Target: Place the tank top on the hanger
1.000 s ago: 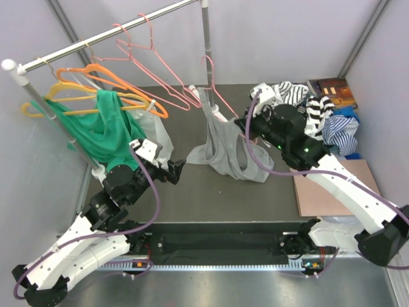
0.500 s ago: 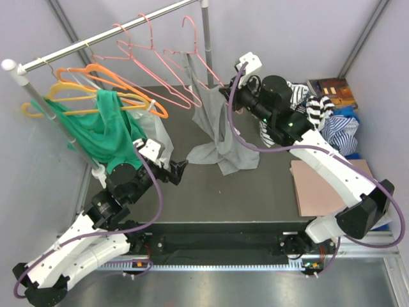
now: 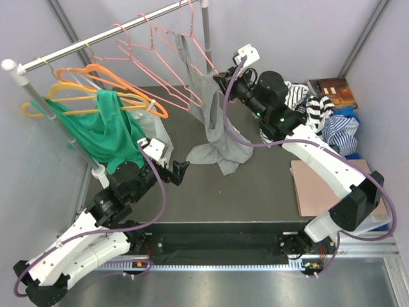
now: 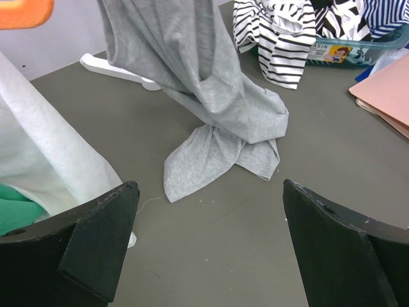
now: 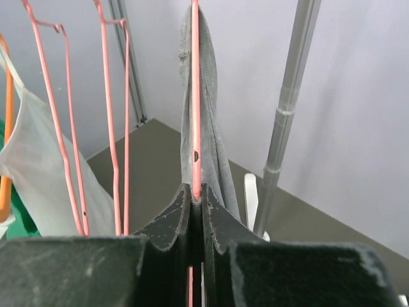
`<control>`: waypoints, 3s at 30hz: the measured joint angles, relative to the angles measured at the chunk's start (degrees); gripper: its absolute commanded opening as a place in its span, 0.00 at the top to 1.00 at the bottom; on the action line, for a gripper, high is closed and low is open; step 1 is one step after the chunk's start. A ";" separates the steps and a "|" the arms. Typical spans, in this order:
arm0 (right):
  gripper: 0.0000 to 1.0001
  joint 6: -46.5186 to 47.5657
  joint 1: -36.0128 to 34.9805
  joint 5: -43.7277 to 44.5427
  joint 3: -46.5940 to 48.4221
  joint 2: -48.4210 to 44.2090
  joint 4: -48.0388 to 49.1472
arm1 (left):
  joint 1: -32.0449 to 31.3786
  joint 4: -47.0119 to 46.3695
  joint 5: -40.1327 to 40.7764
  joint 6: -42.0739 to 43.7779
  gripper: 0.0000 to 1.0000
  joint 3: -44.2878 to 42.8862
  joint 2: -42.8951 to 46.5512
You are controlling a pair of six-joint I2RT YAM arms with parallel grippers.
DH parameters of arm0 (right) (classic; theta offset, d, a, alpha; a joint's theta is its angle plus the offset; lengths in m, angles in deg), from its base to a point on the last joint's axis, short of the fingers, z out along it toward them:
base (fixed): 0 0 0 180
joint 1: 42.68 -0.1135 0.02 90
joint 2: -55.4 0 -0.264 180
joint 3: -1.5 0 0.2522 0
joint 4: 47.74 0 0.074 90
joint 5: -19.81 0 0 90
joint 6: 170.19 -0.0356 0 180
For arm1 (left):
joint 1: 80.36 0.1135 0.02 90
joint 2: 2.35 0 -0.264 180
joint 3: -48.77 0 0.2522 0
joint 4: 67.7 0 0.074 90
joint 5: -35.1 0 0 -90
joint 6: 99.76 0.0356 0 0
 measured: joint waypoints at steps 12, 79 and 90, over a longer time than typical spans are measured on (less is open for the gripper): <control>1.00 -2.29 0.11 -1.33 15.02 12.92 -0.55 | 0.00 0.31 -1.27 0.00 0.01 0.02 -0.09; 0.00 -7.10 6.64 12.57 -42.27 -45.07 -14.21 | 0.00 10.49 21.88 -10.62 0.01 0.33 16.26; 0.00 -15.08 6.62 17.97 -54.29 -58.49 -23.21 | 0.00 13.00 25.59 -12.90 0.01 0.33 16.61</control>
